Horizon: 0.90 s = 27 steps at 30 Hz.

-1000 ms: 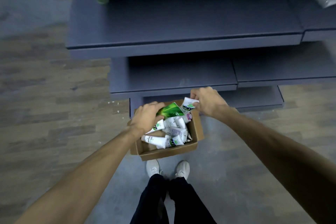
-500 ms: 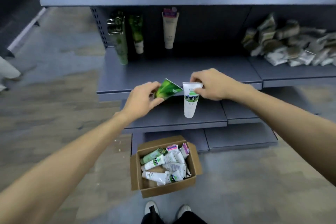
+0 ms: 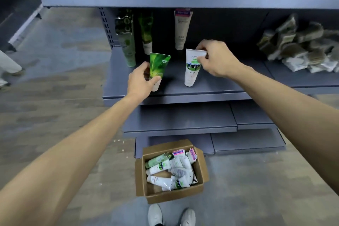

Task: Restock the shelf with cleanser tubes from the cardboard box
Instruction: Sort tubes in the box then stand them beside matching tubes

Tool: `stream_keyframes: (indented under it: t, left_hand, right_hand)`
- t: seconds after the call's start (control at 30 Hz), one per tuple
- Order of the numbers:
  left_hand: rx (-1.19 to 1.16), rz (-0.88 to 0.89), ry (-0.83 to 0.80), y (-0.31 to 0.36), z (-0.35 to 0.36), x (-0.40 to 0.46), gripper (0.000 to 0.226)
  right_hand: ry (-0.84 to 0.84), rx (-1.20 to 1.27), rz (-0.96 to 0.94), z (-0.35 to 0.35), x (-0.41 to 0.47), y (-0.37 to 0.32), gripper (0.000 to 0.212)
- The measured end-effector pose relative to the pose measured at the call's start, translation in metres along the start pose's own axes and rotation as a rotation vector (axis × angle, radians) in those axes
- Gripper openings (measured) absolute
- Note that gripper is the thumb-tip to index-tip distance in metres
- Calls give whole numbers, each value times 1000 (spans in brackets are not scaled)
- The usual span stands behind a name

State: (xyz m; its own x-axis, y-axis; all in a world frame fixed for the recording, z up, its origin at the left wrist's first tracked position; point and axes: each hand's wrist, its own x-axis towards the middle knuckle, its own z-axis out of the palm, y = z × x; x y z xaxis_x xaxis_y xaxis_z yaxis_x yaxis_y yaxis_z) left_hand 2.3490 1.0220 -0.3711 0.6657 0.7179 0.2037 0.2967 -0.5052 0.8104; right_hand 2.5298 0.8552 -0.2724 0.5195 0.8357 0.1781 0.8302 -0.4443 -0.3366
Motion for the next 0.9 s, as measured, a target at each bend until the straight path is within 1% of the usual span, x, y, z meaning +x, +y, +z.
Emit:
stream_keyframes:
  t: [0.2,0.37,0.43,0.57,0.7,0.77,0.9]
  left_hand:
    - [-50,-22,-11,-16,2,14,25]
    - [-157,-37,17,-24,4,18,25]
    - [-204,-26,32,-28,7,17,24]
    - [-209,-7,62,-31,14,21,25]
    - [-178,-23,90,-30,19,30,26]
    - [-162,-22,107,-31,23,34,26]
    - [-132,-14,148,-34,30,39,25]
  right_hand:
    - [-57,-7,59,14,21,-3,29]
    - [-76,41,142,9,22,1,28]
    - [-64,108,203,11,17,5,31]
    - [-4,356,320,31,4,13,48]
    - [15,420,363,56,-2,20,54]
    - [24,457,385,68,-4,24,53]
    - [79,499,394,87,-7,32,42]
